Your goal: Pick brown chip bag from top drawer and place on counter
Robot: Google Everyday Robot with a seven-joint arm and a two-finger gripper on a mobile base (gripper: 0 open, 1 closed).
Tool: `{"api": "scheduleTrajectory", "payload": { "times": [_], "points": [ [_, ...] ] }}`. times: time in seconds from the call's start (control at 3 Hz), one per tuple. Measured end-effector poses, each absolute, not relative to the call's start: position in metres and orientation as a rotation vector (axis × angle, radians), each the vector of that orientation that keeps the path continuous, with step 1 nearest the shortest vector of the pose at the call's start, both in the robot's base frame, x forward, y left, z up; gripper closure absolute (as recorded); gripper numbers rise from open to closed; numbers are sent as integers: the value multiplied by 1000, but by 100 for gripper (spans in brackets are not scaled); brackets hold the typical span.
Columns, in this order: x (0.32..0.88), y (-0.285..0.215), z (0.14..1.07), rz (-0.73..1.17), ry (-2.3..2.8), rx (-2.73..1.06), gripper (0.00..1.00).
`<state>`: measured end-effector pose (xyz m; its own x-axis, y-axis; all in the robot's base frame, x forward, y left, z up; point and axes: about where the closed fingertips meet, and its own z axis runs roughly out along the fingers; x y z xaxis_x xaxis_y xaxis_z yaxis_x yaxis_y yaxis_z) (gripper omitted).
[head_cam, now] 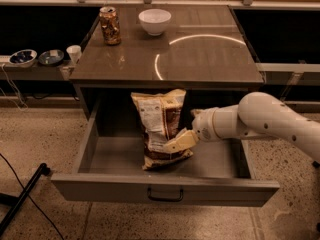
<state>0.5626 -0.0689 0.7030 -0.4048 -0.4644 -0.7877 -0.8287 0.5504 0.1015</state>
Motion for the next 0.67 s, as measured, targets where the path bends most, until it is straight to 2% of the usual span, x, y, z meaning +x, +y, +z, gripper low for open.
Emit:
{"api": "scheduleTrajectory", "payload": {
  "times": [0.33,0.67],
  "points": [
    [538,-51,686,816,2113,-982,18],
    [530,-33,684,937,2113,-958,41]
  ]
}}
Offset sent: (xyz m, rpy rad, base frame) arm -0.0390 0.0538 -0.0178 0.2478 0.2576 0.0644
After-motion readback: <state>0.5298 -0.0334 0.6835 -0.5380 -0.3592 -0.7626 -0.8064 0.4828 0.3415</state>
